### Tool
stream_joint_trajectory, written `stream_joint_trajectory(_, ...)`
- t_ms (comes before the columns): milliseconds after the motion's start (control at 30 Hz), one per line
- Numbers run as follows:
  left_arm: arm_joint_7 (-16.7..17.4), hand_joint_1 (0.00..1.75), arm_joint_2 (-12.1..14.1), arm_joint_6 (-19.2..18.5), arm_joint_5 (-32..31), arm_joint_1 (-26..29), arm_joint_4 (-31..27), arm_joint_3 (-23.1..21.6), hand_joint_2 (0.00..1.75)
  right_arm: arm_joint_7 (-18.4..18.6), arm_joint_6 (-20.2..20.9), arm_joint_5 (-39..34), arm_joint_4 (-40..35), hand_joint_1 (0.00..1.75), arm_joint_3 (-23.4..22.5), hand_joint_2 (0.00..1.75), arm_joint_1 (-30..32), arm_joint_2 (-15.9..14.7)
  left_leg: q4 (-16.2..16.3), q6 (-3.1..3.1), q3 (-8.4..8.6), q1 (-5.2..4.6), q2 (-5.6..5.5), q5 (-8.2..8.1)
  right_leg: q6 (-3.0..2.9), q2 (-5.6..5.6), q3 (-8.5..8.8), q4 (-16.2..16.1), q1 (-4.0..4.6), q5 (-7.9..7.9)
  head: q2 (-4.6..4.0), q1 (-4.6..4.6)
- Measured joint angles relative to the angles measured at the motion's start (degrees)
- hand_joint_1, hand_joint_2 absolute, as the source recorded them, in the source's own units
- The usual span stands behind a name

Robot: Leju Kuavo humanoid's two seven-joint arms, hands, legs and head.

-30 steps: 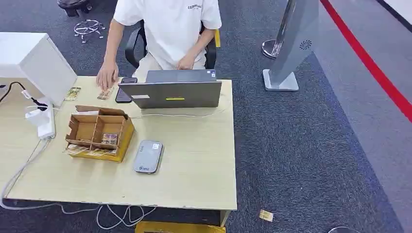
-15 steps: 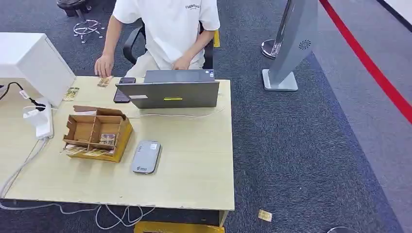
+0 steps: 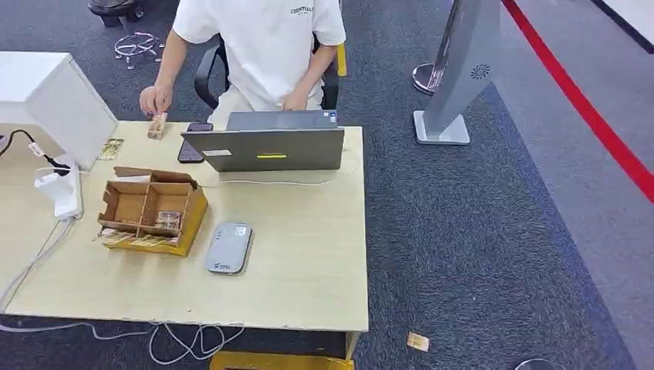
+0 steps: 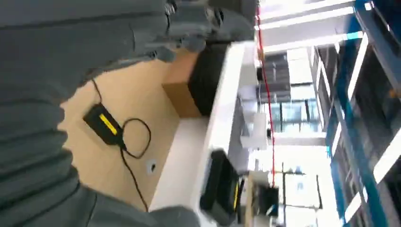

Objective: Pass the card to the sensor for recognition and then transmit it.

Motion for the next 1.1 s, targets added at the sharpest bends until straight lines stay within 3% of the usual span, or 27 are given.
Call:
stream_joint_trajectory(67,-1.4,0.00,1.1,0.6,-3.0,-3.2,2.7,-3.2,1.75,0.2,0.0,0.1,0.0,0.00,0.5,1.75,0.0,0.0,0.0,0.00,-0.04,0.02,0.30,0.00,0.05,0.30,-0.38,0.0,0.00,0.13,0.00,0.02)
stream_joint_trajectory(100,-1.3,0.00,0.3,2.0,-4.7,-2.7,1.2,-4.5,1.75,0.5,0.0,-0.2,0.0,0.00,0.6,1.75,0.0,0.1,0.0,0.00,-0.02,-0.10,0.32,-0.01,0.06,0.36,-0.48,-0.1,-0.14,0.13,0.02,0.07)
stream_joint_trajectory(167,2.2,0.00,-5.0,7.9,-10.4,-1.0,-7.8,-7.7,1.75,0.7,-0.2,-0.4,0.0,0.00,0.6,1.75,0.0,0.4,-0.1,0.11,-0.11,-0.27,-0.07,0.08,0.17,-0.05,-0.36,0.0,-0.31,0.05,0.02,-0.35)
stream_joint_trajectory(200,3.9,0.00,-7.9,12.7,-15.8,-0.8,-11.8,-10.3,1.75,0.9,-0.2,-0.3,-0.1,0.00,0.8,1.75,-0.2,0.7,-0.1,0.15,-0.20,-0.22,-0.38,0.12,0.21,-0.33,-0.28,0.0,-0.31,0.02,0.02,-0.27)
stream_joint_trajectory(233,4.0,0.00,-8.9,15.9,-20.4,-0.7,-13.2,-12.5,1.75,1.1,-0.1,0.1,-0.2,0.00,1.1,1.75,-0.6,0.9,0.0,0.15,-0.29,-0.12,-0.34,0.14,0.18,-0.32,-0.33,0.0,-0.24,0.10,0.00,0.00)
stream_joint_trajectory(333,3.7,0.00,-10.1,29.1,-42.0,-1.4,-15.8,-20.6,1.75,1.7,-0.1,0.8,-0.3,0.00,1.7,1.75,-1.0,1.4,0.0,0.10,-0.44,-0.21,0.02,0.25,0.19,0.08,-0.55,0.0,-0.26,0.37,0.00,0.04)
stream_joint_trajectory(400,7.5,0.00,-10.8,36.3,-61.5,-0.6,-19.0,-27.4,1.75,2.0,-0.1,0.8,-0.4,0.00,2.2,1.75,-1.0,1.5,0.0,0.10,-0.42,-0.29,0.02,0.25,0.19,0.10,-0.55,0.0,-0.33,0.37,0.00,0.00)
stream_joint_trajectory(500,15.9,0.00,-12.1,35.0,-81.6,4.0,-26.9,-36.4,1.75,1.8,-0.1,0.1,-0.4,0.00,2.3,1.75,-1.1,1.9,0.0,0.10,-0.44,-0.32,0.06,0.25,0.20,0.11,-0.57,0.0,-0.35,0.37,0.00,-0.04)
stream_joint_trajectory(600,21.8,0.00,-13.9,32.2,-89.9,7.9,-33.4,-43.8,1.75,1.6,0.0,-0.5,-0.4,0.00,2.4,1.75,-1.1,2.1,0.0,0.11,-0.46,-0.32,0.18,0.25,0.21,0.23,-0.62,0.0,-0.36,0.38,0.00,0.04)
stream_joint_trajectory(700,23.9,0.00,-15.4,31.1,-91.6,9.8,-38.0,-49.4,1.75,1.5,0.0,-1.0,-0.4,0.00,2.4,1.75,-0.9,2.1,0.0,0.10,-0.46,-0.32,0.18,0.24,0.21,0.24,-0.63,0.0,-0.36,0.38,0.00,0.04)
stream_joint_trajectory(800,24.3,0.00,-16.3,30.6,-91.6,10.5,-39.9,-52.3,1.75,1.4,0.0,-1.2,-0.4,0.00,2.4,1.75,-0.8,2.1,-0.1,0.10,-0.46,-0.30,0.19,0.24,0.21,0.24,-0.65,0.0,-0.36,0.38,0.00,0.00)
stream_joint_trajectory(1100,24.5,0.00,-17.5,30.4,-90.7,10.9,-41.9,-54.5,1.75,1.2,0.0,-1.5,-0.4,0.00,2.4,1.75,-0.5,2.1,-0.1,0.09,-0.45,-0.28,0.19,0.25,0.20,0.25,-0.70,0.0,-0.35,0.37,0.00,0.00)
